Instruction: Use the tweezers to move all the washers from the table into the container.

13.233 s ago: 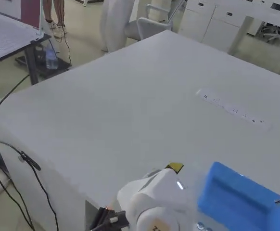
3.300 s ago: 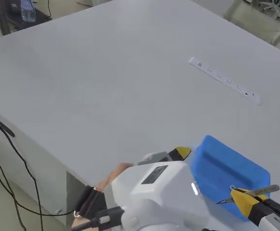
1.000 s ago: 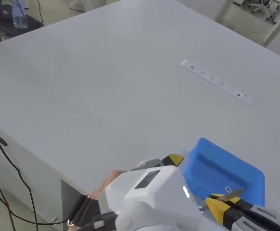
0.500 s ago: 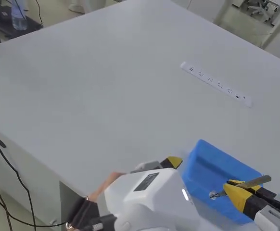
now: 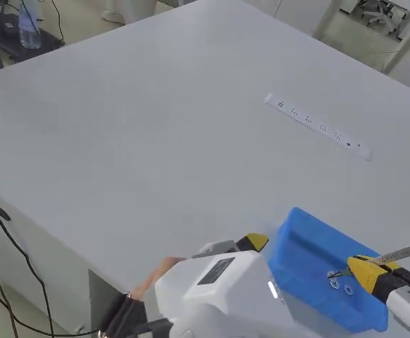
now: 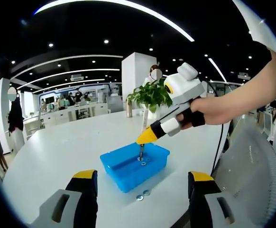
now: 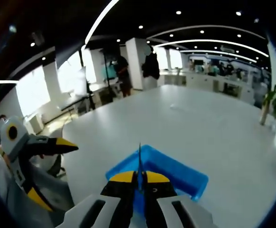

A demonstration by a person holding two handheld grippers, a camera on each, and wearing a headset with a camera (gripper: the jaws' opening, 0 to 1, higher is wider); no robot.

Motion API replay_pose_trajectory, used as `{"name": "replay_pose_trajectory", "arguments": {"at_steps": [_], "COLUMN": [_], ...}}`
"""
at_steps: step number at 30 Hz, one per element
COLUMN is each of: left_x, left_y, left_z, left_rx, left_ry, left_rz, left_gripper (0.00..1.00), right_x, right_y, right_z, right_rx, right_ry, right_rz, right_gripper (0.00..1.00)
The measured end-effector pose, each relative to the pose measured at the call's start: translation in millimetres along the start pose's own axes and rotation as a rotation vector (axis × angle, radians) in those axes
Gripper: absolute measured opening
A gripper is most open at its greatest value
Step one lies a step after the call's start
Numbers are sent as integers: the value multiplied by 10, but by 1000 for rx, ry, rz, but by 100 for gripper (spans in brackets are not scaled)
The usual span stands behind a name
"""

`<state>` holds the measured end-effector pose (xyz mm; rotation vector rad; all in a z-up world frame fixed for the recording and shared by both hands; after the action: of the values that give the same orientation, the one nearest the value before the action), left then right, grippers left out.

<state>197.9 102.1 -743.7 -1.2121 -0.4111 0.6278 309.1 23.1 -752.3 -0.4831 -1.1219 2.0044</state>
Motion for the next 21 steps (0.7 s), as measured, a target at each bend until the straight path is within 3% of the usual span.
{"name": "replay_pose_trajectory", "arguments": {"at_steps": [5,13,21], "left_x": [2,0,1], "left_y": [3,13,24], "left_z": [2,1,-2], "left_rx": [1,4,8], "left_ry": [-2,0,2], "left_rz": [2,6,13], "left_gripper": [79,79,78], "right_x": [-75,-123,-104], "right_y": [24,130,242], "right_z": [-106,-293,-350], "right_rx": [15,56,86], "right_ry": [42,46,43], "right_rz": [-30,-24,-16], "right_gripper": [3,3,3]}}
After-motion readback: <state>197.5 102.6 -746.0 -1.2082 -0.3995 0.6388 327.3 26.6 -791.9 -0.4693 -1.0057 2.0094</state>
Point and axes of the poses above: the centre of the closed fingertips' face, and the gripper's own axes: z roughly backward along the fingers, x roughly to its left, y roughly out of its underside, the point moved 2 cm from there along z, roughly backward along the fingers, and after that the axes turned 13 degrees about y, right-handed, at the moved point
